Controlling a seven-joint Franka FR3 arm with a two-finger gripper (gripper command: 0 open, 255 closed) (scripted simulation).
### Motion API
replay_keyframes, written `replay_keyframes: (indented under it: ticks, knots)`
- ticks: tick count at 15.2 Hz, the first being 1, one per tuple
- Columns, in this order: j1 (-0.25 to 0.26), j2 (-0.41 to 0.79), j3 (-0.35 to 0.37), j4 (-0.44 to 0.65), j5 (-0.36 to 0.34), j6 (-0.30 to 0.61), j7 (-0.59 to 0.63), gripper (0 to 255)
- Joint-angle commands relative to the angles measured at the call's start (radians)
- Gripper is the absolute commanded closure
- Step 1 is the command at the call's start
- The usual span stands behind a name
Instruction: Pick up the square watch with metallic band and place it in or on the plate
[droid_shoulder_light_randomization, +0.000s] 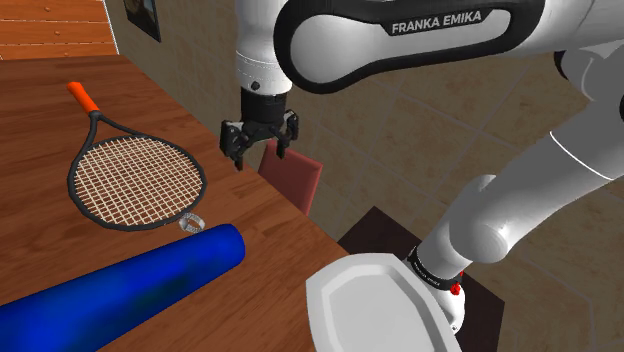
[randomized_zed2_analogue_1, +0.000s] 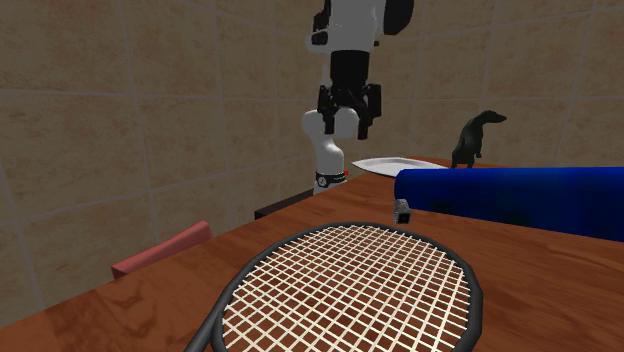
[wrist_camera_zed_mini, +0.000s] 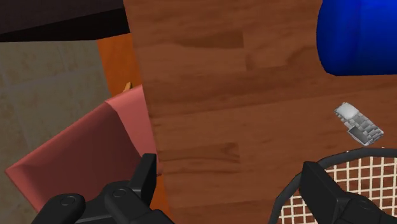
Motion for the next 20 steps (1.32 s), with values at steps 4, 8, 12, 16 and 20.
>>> replay_keyframes:
  ticks: [4, 8, 12, 16, 20]
  knots:
    - [0.026, 0.218, 0.075, 0.146, -0.095, 0.001, 0.165, 0]
    - [0.086, 0.407, 0.099, 0.286, -0.188, -0.02, 0.291, 0]
    - [0.163, 0.57, 0.091, 0.431, -0.26, -0.055, 0.38, 0]
    - [0.163, 0.577, 0.085, 0.386, -0.266, -0.004, 0.384, 0]
    - [0.163, 0.587, 0.081, 0.35, -0.274, 0.04, 0.39, 0]
